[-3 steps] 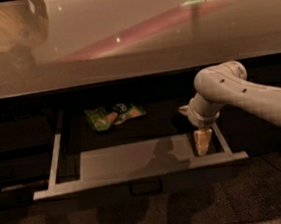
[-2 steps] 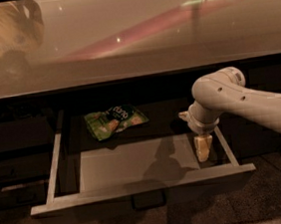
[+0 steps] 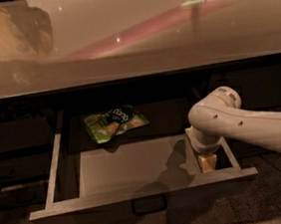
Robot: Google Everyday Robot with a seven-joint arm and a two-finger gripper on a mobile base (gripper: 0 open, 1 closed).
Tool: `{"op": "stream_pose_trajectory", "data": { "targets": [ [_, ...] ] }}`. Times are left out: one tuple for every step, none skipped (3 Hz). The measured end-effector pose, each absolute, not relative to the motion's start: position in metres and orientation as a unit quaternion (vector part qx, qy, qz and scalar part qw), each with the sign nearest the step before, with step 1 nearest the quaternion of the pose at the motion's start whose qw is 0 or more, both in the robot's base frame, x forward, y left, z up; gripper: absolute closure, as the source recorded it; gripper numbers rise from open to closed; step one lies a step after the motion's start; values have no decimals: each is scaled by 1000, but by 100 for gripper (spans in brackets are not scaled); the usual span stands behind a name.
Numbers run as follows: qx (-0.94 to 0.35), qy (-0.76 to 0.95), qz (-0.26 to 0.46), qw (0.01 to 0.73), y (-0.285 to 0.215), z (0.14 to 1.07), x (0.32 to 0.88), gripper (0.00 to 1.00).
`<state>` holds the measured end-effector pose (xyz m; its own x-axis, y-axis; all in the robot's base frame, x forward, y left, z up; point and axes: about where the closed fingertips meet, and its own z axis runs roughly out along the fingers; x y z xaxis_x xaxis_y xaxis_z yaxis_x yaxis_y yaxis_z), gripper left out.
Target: Open top drawer
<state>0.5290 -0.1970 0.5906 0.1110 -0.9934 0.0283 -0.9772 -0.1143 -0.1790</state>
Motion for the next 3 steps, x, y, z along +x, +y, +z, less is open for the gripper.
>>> {"op": "stream_pose_trajectory", "data": {
  "targets": [
    [-731,678,-69,39,-210,583,509,0],
    [-721,689,-69,27,-222,580,496,0],
    [-712,699,-65,9,-233,573,480,0]
  ]
}}
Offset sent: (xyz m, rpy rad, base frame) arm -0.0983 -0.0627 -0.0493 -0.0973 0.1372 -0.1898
